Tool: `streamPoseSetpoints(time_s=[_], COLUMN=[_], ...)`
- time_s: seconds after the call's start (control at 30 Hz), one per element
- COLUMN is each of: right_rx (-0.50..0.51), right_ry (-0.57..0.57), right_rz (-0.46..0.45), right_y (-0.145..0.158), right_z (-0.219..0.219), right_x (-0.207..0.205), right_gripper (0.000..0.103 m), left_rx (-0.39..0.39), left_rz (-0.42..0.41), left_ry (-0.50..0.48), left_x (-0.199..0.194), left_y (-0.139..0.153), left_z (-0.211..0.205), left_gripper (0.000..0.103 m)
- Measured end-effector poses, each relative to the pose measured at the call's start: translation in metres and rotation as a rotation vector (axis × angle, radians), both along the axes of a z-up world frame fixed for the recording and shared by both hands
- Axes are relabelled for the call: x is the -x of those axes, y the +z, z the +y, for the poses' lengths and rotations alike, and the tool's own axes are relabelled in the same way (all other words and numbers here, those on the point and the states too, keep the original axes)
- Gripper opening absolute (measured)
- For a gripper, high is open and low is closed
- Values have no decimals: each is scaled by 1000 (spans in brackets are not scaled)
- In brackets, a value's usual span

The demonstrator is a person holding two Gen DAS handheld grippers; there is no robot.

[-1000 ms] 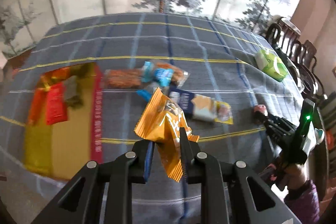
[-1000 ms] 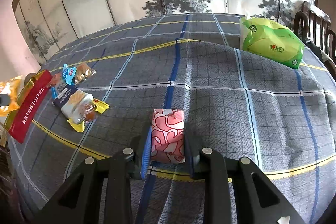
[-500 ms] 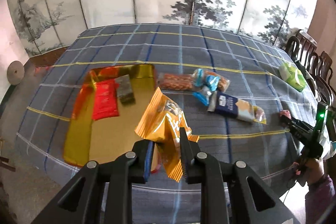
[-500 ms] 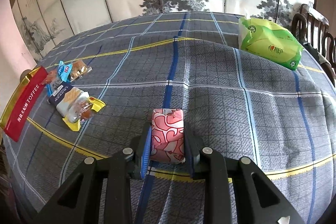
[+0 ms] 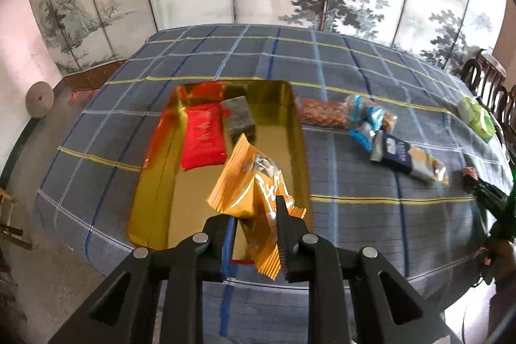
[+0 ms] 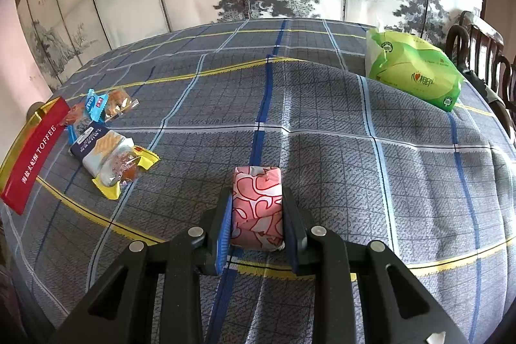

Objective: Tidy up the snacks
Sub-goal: 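Carry the orange wrapper with the left gripper and lower it into the tray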

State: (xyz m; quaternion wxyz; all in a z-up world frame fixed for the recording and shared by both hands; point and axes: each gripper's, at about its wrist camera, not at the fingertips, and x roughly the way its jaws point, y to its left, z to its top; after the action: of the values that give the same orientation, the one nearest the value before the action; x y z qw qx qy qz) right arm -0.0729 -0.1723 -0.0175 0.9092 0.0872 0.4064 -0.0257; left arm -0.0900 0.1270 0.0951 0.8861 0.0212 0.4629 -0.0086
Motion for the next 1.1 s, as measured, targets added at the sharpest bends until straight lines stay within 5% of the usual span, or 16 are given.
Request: streamPoseSetpoints(time_s=[1.1], right_rx=[5], right_ry=[-1], right_rz=[0], right_y=[0], right_z=[1], right_x=[0], right_gripper=[25], left_rx=[-93], left_rz=[51], left_ry=[89], left_x=[-51], left_y=[-60], left_z=[55], left_gripper=[22])
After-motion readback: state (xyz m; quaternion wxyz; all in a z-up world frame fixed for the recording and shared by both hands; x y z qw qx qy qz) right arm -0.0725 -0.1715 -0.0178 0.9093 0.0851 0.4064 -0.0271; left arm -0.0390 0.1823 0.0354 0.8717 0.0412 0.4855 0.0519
